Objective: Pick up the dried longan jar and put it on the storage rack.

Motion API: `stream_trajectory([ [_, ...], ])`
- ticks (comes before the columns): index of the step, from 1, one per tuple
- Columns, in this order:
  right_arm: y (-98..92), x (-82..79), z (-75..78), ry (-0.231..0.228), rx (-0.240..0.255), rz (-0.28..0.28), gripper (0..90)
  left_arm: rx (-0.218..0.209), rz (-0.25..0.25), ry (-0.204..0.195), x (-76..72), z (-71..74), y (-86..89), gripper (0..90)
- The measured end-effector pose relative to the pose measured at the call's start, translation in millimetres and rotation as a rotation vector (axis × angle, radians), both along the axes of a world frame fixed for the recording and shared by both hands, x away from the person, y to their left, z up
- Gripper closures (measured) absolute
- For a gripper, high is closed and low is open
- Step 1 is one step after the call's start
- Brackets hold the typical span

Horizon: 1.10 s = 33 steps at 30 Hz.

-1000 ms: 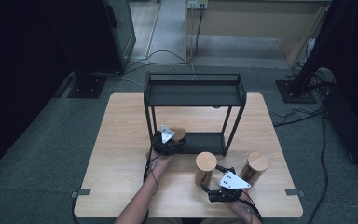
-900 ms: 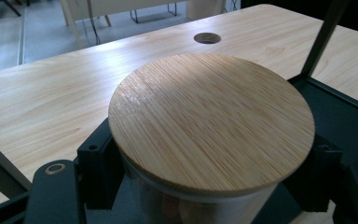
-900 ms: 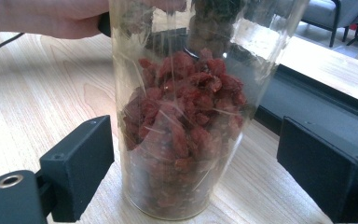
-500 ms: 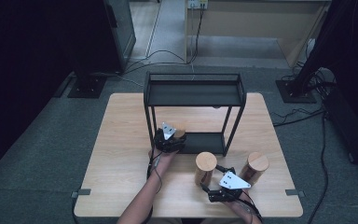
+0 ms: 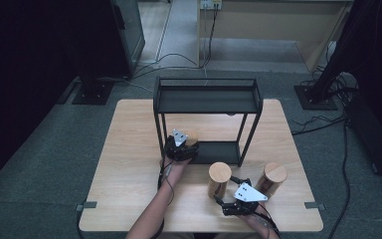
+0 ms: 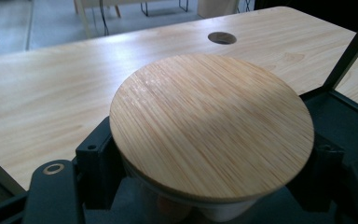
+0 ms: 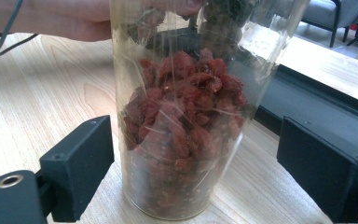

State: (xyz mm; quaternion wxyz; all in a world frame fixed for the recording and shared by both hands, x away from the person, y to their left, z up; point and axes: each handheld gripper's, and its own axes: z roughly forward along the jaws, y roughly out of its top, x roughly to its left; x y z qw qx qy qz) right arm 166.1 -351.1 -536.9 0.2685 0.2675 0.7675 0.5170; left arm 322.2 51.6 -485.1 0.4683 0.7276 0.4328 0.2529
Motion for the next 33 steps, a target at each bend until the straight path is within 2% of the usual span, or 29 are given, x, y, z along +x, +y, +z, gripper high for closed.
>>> stream_trajectory([
  [5,-0.1,0.0,0.0,0.000,0.000,0.000,10.7,0.034,0.003,0.019,0.4,3.0,-4.5,21.8],
  [10,0.0,0.1,0.1,0.000,-0.001,0.000,10.7,0.040,0.018,0.027,-3.4,5.4,-6.5,21.8],
  [15,0.3,0.0,0.1,-0.001,-0.003,0.000,10.7,0.069,0.018,0.025,-9.0,5.5,-7.8,21.8],
  [17,0.4,0.0,0.2,-0.001,-0.004,-0.001,10.6,0.063,0.016,0.022,-11.9,3.4,-6.1,21.8],
  [23,0.5,0.0,0.4,0.000,-0.005,-0.001,10.6,0.084,0.020,0.018,-19.0,2.0,-7.2,21.8],
  [27,0.5,0.2,0.4,0.001,-0.004,-0.001,10.7,0.110,0.024,0.019,-23.6,1.1,-10.0,21.8],
  [33,0.6,0.2,0.5,0.001,-0.005,0.000,10.7,0.085,0.025,0.032,-29.0,-3.3,-6.6,21.8],
])
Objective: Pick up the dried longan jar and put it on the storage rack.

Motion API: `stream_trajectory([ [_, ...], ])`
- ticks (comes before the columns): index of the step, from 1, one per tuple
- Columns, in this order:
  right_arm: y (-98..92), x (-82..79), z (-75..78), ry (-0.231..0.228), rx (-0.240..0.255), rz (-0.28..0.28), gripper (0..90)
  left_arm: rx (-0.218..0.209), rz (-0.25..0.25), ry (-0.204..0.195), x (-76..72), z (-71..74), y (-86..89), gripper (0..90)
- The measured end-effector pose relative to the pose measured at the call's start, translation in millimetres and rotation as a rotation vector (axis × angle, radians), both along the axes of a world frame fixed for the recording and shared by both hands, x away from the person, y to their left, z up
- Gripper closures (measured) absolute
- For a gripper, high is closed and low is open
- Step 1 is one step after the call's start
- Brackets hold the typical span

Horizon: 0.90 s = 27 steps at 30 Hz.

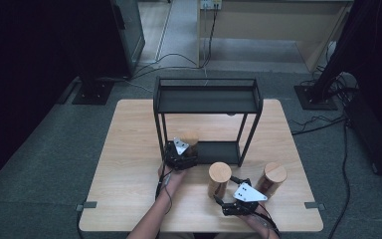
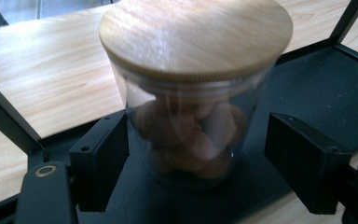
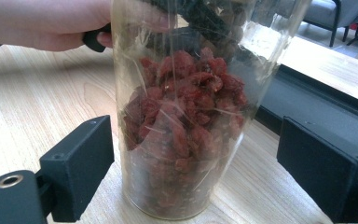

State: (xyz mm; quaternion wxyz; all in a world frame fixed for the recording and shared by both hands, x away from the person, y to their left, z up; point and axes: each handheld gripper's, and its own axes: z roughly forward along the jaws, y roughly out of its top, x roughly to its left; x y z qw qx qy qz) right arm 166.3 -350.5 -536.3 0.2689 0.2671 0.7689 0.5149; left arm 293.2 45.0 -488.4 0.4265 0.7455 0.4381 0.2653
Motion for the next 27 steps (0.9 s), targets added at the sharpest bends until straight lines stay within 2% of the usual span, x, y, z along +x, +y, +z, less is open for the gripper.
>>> stream_trajectory([
  [10,0.0,-0.1,-0.1,0.000,0.001,0.000,10.7,0.014,-0.003,0.008,-5.2,-0.5,0.7,21.8],
  [27,0.7,-0.4,0.2,-0.001,-0.004,-0.001,10.7,0.048,-0.049,-0.001,-15.2,1.2,8.1,21.8],
])
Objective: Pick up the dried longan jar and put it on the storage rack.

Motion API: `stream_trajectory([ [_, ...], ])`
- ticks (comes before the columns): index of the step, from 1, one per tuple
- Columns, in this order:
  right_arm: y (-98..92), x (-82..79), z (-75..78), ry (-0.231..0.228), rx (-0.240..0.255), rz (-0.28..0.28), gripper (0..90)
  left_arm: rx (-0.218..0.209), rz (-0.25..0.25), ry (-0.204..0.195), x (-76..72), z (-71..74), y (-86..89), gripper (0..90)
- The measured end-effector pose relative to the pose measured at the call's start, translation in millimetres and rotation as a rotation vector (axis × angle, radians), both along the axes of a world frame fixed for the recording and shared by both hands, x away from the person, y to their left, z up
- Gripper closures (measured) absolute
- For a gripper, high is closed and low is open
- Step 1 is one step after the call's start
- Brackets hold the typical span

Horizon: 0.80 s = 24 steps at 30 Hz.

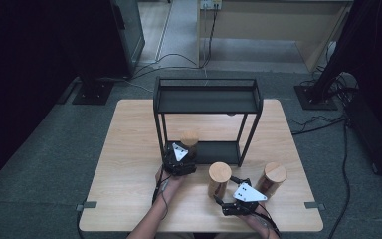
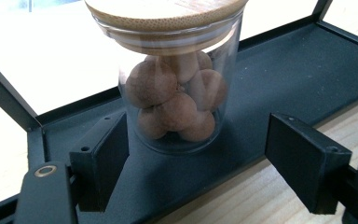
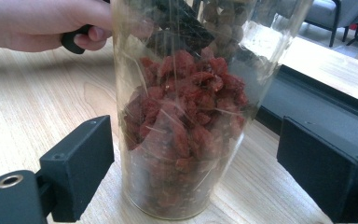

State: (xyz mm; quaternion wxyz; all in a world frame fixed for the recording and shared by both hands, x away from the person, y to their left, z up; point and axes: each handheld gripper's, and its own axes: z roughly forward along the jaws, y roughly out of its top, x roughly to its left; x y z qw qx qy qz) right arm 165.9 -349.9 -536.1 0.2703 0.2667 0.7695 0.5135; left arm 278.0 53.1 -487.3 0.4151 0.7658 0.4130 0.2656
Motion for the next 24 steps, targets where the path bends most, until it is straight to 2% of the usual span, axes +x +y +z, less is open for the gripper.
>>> stream_trajectory([
  [9,-0.1,0.3,0.1,0.002,0.000,0.001,10.7,0.013,-0.041,-0.018,-10.4,-1.0,11.5,21.8],
  [14,0.0,0.1,0.1,0.001,0.000,0.000,10.7,0.006,-0.045,-0.020,-16.0,-1.4,16.7,21.8],
  [18,-0.1,0.2,0.1,0.001,0.000,0.000,10.7,-0.015,-0.050,-0.015,-17.2,1.5,19.1,21.8],
  [24,-0.5,0.2,-0.2,0.002,0.004,-0.001,10.7,0.006,-0.076,-0.023,-22.8,5.2,21.1,21.8],
])
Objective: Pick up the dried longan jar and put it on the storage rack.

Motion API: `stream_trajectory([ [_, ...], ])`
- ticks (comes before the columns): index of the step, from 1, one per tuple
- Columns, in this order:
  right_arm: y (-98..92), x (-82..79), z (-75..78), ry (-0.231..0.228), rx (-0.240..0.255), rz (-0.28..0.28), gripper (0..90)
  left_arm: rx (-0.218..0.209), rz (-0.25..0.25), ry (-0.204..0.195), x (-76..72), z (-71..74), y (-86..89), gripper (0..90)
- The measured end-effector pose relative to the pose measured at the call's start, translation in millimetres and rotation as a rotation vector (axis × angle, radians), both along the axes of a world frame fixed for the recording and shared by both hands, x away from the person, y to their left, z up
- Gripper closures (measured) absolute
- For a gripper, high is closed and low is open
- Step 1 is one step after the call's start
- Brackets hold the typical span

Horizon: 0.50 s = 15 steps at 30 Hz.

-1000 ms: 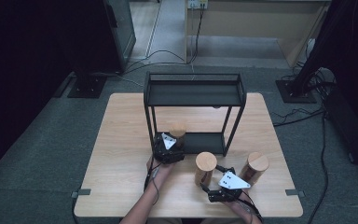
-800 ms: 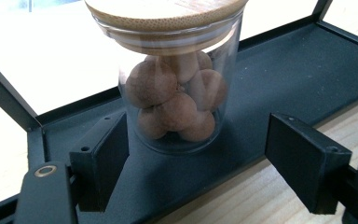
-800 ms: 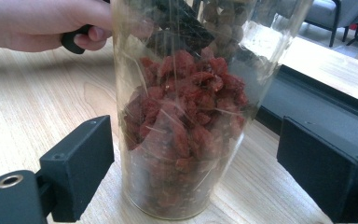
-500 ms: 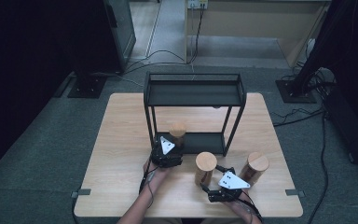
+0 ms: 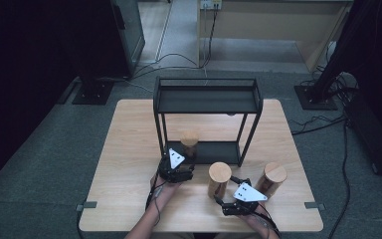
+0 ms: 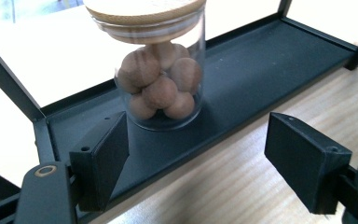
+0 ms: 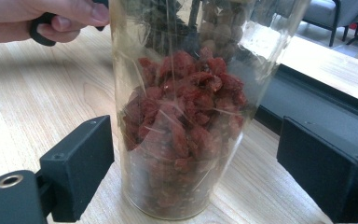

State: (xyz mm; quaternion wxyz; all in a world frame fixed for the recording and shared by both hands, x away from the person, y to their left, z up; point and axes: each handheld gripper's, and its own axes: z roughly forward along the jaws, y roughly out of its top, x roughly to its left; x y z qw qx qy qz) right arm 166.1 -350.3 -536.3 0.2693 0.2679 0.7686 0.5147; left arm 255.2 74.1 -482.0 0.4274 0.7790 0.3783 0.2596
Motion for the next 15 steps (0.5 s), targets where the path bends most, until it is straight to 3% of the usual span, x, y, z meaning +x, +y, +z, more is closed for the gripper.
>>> stream_trajectory([
  [15,-2.1,1.6,0.0,0.008,0.010,0.002,10.6,0.005,-0.015,0.003,-15.1,-9.1,7.9,21.8],
])
